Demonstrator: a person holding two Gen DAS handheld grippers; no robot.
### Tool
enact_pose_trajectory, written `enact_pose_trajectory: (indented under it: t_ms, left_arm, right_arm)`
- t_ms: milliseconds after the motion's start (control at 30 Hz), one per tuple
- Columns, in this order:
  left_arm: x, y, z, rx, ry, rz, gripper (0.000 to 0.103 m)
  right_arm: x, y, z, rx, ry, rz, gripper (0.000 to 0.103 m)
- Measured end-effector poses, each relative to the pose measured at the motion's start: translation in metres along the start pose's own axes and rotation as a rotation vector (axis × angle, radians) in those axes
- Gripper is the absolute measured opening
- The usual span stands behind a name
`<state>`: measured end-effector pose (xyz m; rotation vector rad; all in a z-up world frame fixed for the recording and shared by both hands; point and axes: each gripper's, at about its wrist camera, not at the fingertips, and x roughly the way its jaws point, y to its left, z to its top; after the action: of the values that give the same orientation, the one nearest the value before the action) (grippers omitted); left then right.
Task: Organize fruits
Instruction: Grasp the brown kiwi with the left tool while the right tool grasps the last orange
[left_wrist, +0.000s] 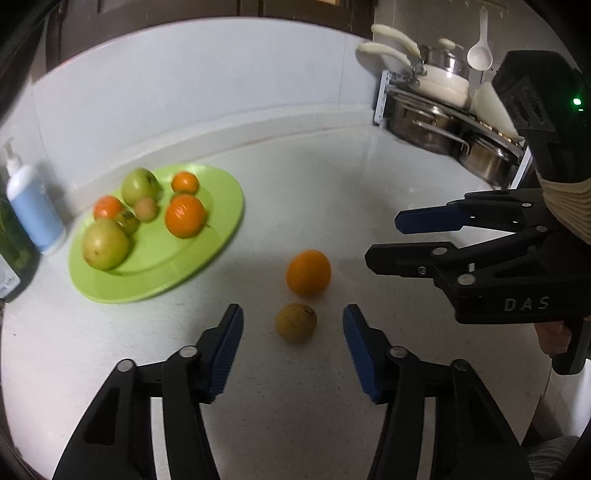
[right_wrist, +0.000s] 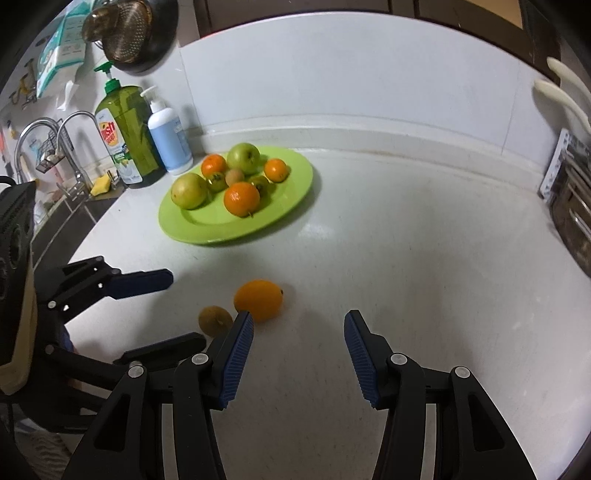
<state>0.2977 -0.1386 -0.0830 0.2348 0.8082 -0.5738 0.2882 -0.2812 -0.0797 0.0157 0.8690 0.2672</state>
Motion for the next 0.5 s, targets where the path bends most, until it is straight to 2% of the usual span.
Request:
enact_pose_trajectory:
  t_ms: [333, 500]
  left_arm:
    - [0.019, -0.001, 0.001, 0.025, 0.049, -0.036, 0.029]
    - [0.019, 0.001, 0.002, 0.023, 0.05, -0.045, 0.028]
  right_arm:
    - [0.009, -0.004, -0.007, 0.027, 0.029, -0.004, 0.052]
    - [0.011, -0.004, -0.006, 0.032, 0.034, 0.001, 0.052]
